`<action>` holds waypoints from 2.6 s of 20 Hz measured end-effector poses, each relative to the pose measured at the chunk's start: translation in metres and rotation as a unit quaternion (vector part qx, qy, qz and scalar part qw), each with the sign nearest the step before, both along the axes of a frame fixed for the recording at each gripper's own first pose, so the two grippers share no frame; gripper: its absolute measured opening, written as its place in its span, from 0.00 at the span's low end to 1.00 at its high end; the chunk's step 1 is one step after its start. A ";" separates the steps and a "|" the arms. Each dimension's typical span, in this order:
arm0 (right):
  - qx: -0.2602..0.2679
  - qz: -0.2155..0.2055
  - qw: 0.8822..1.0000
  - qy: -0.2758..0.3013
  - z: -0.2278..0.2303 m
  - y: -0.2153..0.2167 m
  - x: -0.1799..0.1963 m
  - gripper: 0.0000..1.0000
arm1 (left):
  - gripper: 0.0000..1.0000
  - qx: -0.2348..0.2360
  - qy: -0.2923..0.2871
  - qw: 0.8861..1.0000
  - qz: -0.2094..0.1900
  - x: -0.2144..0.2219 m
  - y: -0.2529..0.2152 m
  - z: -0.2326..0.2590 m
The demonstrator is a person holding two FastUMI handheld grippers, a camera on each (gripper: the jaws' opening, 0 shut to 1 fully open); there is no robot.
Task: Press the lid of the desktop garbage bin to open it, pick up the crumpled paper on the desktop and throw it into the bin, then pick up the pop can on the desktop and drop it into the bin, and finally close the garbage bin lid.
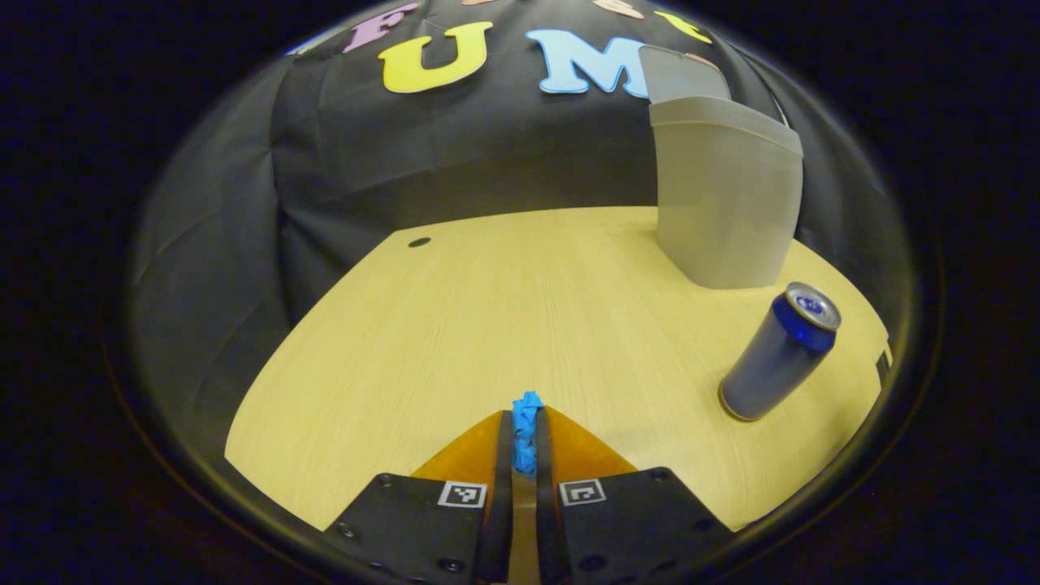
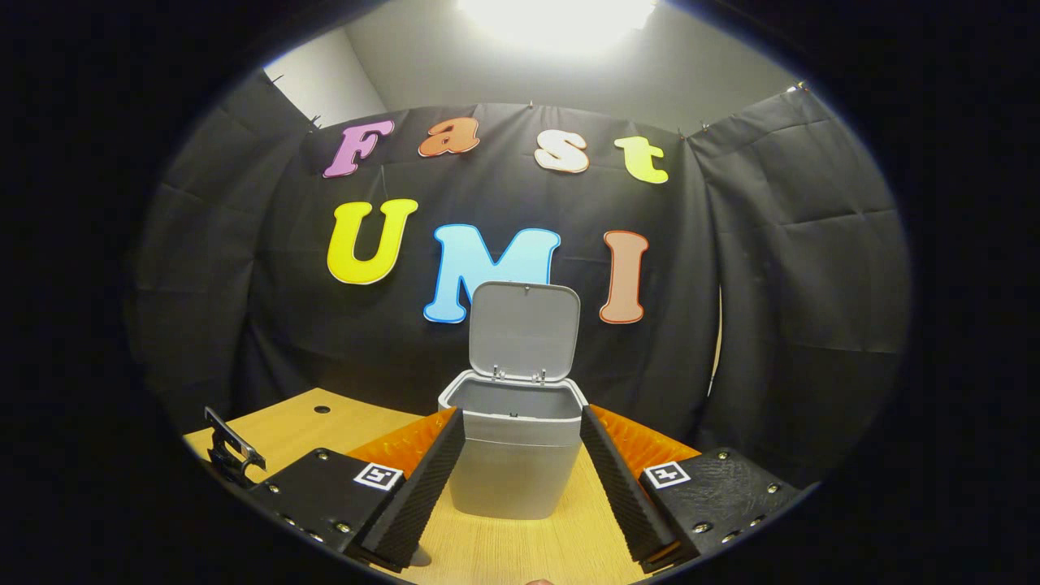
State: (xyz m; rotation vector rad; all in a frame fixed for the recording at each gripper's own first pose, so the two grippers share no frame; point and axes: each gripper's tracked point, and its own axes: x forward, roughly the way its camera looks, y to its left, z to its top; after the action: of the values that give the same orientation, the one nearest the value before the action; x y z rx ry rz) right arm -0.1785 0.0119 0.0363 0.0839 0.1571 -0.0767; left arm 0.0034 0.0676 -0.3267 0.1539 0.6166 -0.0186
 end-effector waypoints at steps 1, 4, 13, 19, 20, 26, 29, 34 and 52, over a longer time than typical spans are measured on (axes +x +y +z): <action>0.001 0.000 1.000 -0.003 0.001 -0.002 0.000 0.92 | 0.19 -0.001 -0.013 1.000 -0.006 0.005 -0.006 0.013; 0.007 0.004 1.000 -0.008 0.003 -0.005 0.001 0.93 | 0.18 -0.005 -0.045 0.999 -0.018 0.017 -0.026 0.045; 0.012 0.017 1.000 -0.005 -0.004 -0.014 0.001 0.92 | 0.18 -0.026 -0.125 0.990 -0.059 0.060 -0.092 0.128; 0.023 0.029 0.999 0.001 -0.005 -0.017 0.002 0.93 | 0.18 -0.044 -0.163 0.982 -0.086 0.076 -0.141 0.170; 0.025 0.030 0.999 -0.001 -0.004 -0.018 0.001 0.93 | 0.18 -0.051 -0.172 0.979 -0.091 0.081 -0.149 0.180; 0.033 0.011 0.999 -0.012 0.000 -0.026 0.003 0.93 | 0.20 -0.079 -0.220 0.965 -0.117 0.112 -0.192 0.235; 0.040 -0.001 0.999 -0.014 -0.001 -0.031 0.004 0.92 | 0.18 -0.087 -0.240 0.958 -0.133 0.127 -0.214 0.257; 0.047 -0.027 0.998 -0.017 -0.001 -0.045 0.008 0.92 | 0.18 -0.093 -0.261 0.948 -0.157 0.150 -0.242 0.275; 0.020 -0.108 0.994 0.002 -0.013 -0.091 0.001 0.92 | 0.29 -0.107 -0.262 0.935 -0.213 0.221 -0.326 0.263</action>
State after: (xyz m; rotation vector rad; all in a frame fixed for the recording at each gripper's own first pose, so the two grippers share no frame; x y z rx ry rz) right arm -0.1771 -0.0788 0.0236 0.1402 0.1532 -0.2905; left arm 0.2244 -0.2586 -0.0633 0.0734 0.0350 -0.4507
